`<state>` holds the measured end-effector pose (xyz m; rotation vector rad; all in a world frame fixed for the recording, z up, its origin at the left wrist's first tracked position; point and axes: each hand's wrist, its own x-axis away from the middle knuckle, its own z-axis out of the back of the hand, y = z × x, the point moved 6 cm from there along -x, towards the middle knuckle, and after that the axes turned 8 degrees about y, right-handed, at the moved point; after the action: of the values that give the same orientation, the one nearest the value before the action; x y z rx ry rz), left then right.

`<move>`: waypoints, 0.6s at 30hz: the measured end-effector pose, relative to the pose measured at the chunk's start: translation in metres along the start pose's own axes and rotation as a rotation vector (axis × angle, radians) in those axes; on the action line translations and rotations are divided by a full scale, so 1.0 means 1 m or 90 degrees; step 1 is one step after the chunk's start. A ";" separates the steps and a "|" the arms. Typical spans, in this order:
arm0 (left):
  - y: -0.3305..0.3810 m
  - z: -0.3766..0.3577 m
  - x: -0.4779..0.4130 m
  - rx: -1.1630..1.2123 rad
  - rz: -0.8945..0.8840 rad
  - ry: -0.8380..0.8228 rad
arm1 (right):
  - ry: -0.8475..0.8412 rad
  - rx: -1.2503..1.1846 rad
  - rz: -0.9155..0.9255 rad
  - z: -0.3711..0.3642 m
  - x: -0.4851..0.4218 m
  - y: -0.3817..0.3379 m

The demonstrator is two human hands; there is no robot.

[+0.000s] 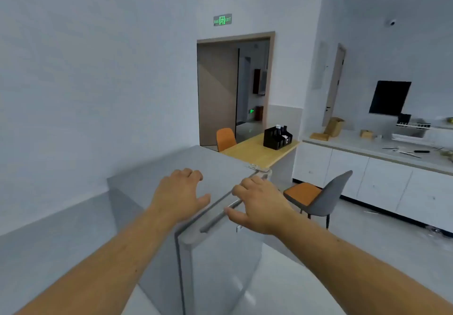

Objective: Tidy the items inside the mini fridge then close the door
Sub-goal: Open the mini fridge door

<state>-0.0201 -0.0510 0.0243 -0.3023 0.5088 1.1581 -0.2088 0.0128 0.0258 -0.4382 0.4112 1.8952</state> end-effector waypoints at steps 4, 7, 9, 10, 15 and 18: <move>-0.020 -0.027 0.008 0.007 0.020 -0.044 | -0.042 -0.001 0.052 -0.038 -0.001 -0.030; -0.026 -0.050 0.011 0.031 0.018 -0.074 | -0.005 -0.034 0.065 -0.055 -0.001 -0.041; -0.028 -0.063 0.010 0.073 0.023 -0.093 | 0.023 -0.078 0.041 -0.062 -0.004 -0.041; -0.028 -0.068 0.009 0.097 0.028 -0.097 | 0.033 -0.100 0.029 -0.065 -0.005 -0.041; -0.014 -0.082 -0.008 0.153 0.020 -0.091 | 0.048 -0.160 0.028 -0.080 0.003 -0.039; -0.005 -0.087 -0.015 0.148 0.003 -0.089 | 0.035 -0.186 -0.008 -0.080 0.004 -0.035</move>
<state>-0.0399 -0.1066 -0.0418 -0.0197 0.5151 1.1033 -0.1685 -0.0103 -0.0483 -0.6854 0.1666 1.9406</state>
